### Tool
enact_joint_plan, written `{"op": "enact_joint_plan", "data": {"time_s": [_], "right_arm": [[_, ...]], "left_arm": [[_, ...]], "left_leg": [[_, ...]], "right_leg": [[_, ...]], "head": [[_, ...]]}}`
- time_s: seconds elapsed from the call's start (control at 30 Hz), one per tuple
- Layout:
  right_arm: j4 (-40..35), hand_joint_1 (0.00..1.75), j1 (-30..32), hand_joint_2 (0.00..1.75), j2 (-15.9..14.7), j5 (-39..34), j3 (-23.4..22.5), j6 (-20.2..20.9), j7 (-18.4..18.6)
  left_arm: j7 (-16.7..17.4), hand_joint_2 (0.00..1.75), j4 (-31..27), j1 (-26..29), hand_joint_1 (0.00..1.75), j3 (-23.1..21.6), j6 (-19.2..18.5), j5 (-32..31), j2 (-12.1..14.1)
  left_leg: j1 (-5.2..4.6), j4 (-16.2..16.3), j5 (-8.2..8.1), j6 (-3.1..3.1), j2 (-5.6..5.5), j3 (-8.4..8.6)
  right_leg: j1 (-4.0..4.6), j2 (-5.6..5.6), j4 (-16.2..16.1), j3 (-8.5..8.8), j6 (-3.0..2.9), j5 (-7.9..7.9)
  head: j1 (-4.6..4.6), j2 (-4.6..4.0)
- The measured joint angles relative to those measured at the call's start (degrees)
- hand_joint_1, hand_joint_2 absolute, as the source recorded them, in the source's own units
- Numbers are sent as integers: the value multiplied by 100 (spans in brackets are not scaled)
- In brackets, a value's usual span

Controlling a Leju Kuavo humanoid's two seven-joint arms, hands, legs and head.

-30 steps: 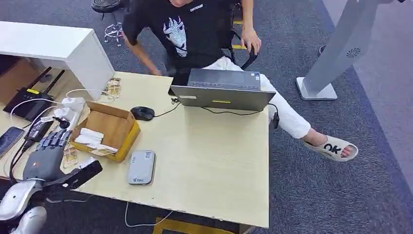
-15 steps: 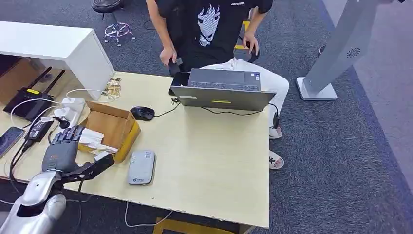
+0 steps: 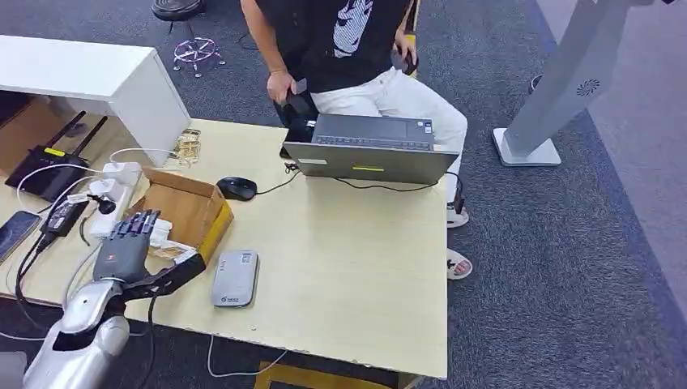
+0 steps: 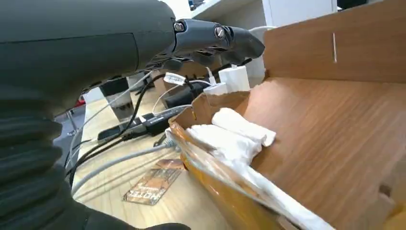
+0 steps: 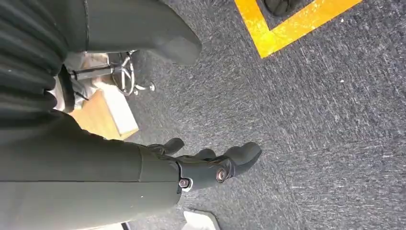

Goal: Pass the card to the sensor for recognition and then transmit it.

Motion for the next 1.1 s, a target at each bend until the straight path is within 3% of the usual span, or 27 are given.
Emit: {"op": "enact_joint_plan", "data": {"time_s": [0.17, 0.23, 0.33, 1.1], "right_arm": [[-4, 0, 1, 175, -9, 0, 26, 0, 0], [-4, 0, 0, 175, -13, 0, 33, 0, 0], [-9, 0, 1, 175, -22, 0, 44, 0, 0], [-26, 0, 1, 175, -46, 0, 76, 0, -35]], "left_arm": [[-44, 175, 92, -6, 42, -11, -13, 48, -37], [-48, 175, 125, -7, 155, -15, -13, 52, -50], [-48, 175, 168, -11, 175, -30, -15, 61, -57], [-66, 175, 284, -118, 175, -92, -59, 138, -52]], "left_leg": [[0, 0, 0, 0, 0, 0], [0, 0, 0, 0, 0, 0], [0, 0, 0, 0, 0, 0], [0, 0, 0, 0, 0, 0]], "right_leg": [[0, 0, 0, 0, 0, 0], [0, 0, 0, 0, 0, 0], [0, 0, 0, 0, 0, 0], [0, 0, 0, 1, 0, 0]], "head": [[-2, 0], [-2, 0], [-2, 0], [-2, 0]]}}
